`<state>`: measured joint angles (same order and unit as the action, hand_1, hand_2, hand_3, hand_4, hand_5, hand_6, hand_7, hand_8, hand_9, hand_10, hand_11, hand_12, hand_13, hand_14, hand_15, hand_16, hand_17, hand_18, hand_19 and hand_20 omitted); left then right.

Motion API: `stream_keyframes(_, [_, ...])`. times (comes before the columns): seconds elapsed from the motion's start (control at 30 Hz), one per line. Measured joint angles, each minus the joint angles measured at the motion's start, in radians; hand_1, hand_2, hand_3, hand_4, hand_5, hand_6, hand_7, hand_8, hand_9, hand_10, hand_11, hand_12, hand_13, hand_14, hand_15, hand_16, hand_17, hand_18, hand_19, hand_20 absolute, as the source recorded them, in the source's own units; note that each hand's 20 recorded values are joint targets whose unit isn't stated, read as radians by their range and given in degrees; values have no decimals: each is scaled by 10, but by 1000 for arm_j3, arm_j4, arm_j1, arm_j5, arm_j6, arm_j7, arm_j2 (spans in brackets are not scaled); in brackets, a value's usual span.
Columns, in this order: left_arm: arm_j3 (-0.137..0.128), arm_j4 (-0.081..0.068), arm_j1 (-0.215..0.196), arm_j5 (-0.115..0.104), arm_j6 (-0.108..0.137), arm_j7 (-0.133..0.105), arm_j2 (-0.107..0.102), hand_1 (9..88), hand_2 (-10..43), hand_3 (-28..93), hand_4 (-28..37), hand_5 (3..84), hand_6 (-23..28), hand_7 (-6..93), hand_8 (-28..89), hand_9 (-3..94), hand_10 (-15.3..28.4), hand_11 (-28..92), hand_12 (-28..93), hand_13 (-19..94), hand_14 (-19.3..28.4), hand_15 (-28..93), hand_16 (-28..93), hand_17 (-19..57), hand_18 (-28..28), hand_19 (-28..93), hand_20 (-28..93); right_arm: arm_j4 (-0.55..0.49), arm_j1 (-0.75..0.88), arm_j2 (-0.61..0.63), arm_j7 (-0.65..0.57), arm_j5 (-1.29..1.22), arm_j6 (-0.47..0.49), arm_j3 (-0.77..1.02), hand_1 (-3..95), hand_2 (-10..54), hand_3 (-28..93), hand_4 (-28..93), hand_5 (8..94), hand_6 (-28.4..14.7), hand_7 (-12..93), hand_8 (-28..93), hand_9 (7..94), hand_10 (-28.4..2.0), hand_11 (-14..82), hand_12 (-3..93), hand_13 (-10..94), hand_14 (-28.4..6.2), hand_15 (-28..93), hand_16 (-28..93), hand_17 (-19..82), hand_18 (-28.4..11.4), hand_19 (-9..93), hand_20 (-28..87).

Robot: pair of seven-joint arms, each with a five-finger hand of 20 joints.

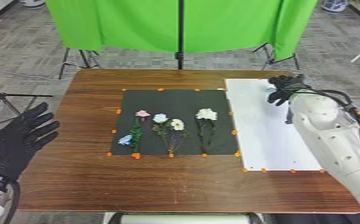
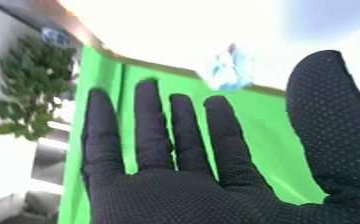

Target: Arrange flowers

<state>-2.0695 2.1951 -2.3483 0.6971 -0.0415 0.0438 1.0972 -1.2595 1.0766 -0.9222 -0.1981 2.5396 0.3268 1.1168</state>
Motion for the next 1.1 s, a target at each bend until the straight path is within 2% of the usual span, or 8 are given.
stream_keyframes(0.1, [1, 0, 3, 0, 0, 0, 0, 255, -23, 713, -283, 277, 29, 238, -134, 211, 108, 293, 111, 154, 129, 431, -49, -109, 192, 451, 53, 31, -14, -19, -6, -49, 12, 13, 278, -93, 907, -282, 295, -41, 255, -185, 385, -78, 231, 136, 426, -50, 361, 130, 82, -216, 562, 196])
stream_keyframes(0.23, [1, 0, 5, 0, -1, 0, 0, 255, -21, 712, -283, 278, 29, 237, -133, 211, 107, 291, 110, 155, 129, 430, -48, -108, 192, 450, 53, 42, -17, -26, -7, -62, -3, 12, 358, -87, 878, -282, 467, 10, 301, -219, 605, -54, 284, 161, 586, -11, 440, 205, 160, -186, 634, 257])
stream_keyframes(0.37, [1, 0, 5, 1, -4, 0, 3, 254, -21, 713, -283, 278, 29, 235, -132, 212, 107, 290, 111, 155, 129, 430, -48, -109, 192, 450, 53, 41, -10, -22, 0, -62, -115, -5, 489, -79, 787, -282, 708, 52, 410, -137, 878, -12, 176, 402, 758, 6, 514, 314, 261, -156, 727, 331])
stream_keyframes(0.47, [0, 0, 4, 1, -5, -1, 4, 253, -22, 713, -283, 278, 29, 234, -132, 212, 107, 289, 111, 155, 130, 431, -47, -109, 192, 450, 53, 29, 7, -15, 39, -41, -178, -4, 491, -94, 807, -283, 750, 50, 409, -126, 910, -5, 175, 432, 784, 9, 533, 333, 280, -153, 747, 345])
stream_keyframes(0.6, [-3, 0, 2, 1, -5, -1, 10, 253, -21, 714, -283, 278, 29, 234, -132, 212, 108, 288, 111, 156, 130, 430, -48, -109, 192, 450, 53, 0, 34, -7, 129, 69, -161, 2, 488, -95, 817, -283, 757, 47, 411, -125, 915, -5, 175, 439, 786, 5, 537, 341, 283, -153, 749, 347])
stream_keyframes(0.77, [-4, 0, 3, 3, -8, 2, 19, 253, -20, 713, -283, 279, 29, 234, -132, 212, 107, 287, 112, 155, 130, 430, -47, -109, 192, 451, 53, -72, 87, 13, 138, 15, -177, 5, 486, -95, 829, -283, 767, 43, 407, -125, 922, -4, 176, 449, 793, 2, 544, 347, 288, -156, 756, 352])
stream_keyframes(1.0, [-1, 0, -7, -2, -4, -9, 11, 254, -19, 712, -283, 279, 29, 232, -132, 212, 107, 288, 112, 155, 130, 430, -47, -109, 193, 451, 53, -160, 166, 39, 152, -88, -348, 10, 483, -95, 839, -283, 778, 39, 398, -117, 931, -3, 165, 462, 796, 1, 544, 357, 291, -158, 761, 358])
stream_keyframes(1.1, [-1, 0, -9, -2, -4, -11, 6, 254, -19, 712, -283, 278, 29, 234, -131, 212, 107, 288, 113, 155, 130, 430, -47, -109, 192, 451, 53, -225, 203, 49, 155, -99, -370, 31, 483, -95, 838, -283, 778, 38, 396, -116, 931, -4, 163, 468, 797, 1, 543, 359, 291, -158, 761, 359])
